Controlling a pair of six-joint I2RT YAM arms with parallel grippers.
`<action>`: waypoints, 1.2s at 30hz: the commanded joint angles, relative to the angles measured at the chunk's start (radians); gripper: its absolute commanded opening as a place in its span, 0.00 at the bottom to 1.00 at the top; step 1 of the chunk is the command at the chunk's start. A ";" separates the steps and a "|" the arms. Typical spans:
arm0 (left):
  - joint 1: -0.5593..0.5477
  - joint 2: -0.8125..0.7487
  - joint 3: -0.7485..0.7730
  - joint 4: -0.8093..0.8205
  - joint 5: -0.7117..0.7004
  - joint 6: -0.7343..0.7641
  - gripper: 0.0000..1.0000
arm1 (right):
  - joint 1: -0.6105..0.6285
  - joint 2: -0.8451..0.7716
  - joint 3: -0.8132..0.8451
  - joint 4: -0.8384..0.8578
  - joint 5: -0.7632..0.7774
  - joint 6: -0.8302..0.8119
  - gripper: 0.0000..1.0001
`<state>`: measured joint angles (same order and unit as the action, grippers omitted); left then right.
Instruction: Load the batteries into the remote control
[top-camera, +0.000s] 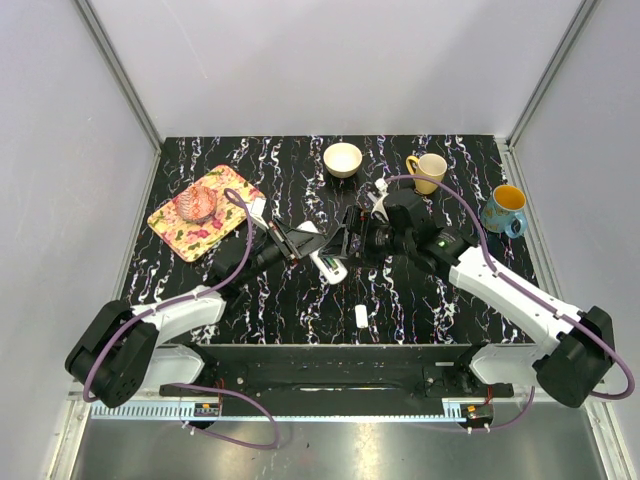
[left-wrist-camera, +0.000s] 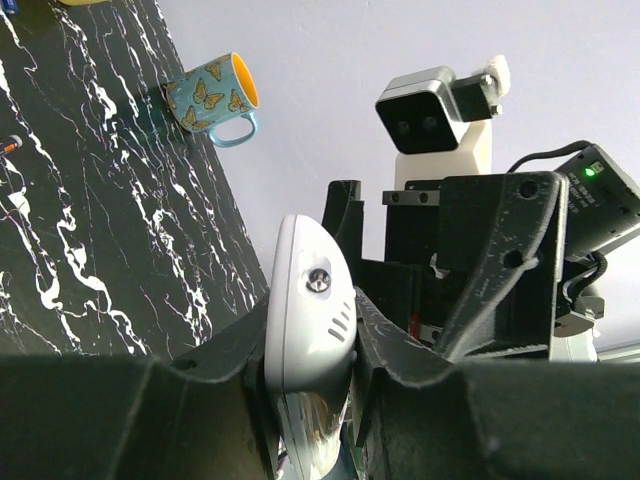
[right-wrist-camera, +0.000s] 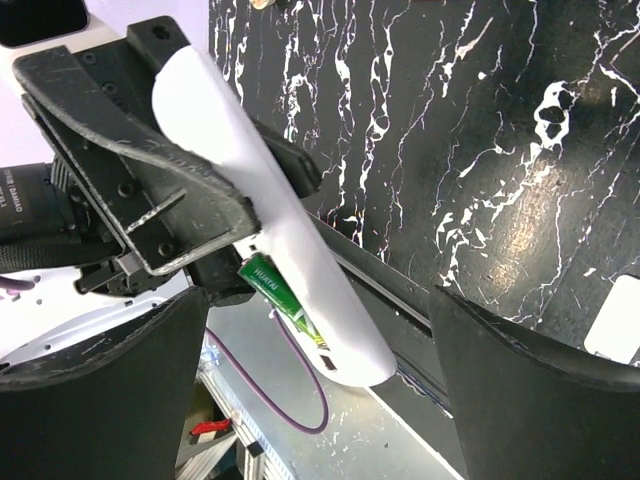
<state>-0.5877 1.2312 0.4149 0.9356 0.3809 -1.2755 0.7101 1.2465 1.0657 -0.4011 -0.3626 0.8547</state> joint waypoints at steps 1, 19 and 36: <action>-0.001 -0.016 0.033 0.091 -0.008 -0.002 0.00 | -0.024 0.007 -0.012 0.041 -0.036 0.023 0.96; -0.001 -0.010 0.028 0.134 0.001 -0.025 0.00 | -0.055 0.031 -0.067 0.137 -0.062 0.070 0.95; 0.000 0.037 0.030 0.117 0.004 -0.047 0.00 | -0.055 0.001 -0.032 0.140 -0.082 0.052 0.98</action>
<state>-0.5877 1.2629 0.4149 0.9653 0.3817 -1.3071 0.6636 1.2755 0.9997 -0.2897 -0.4313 0.9161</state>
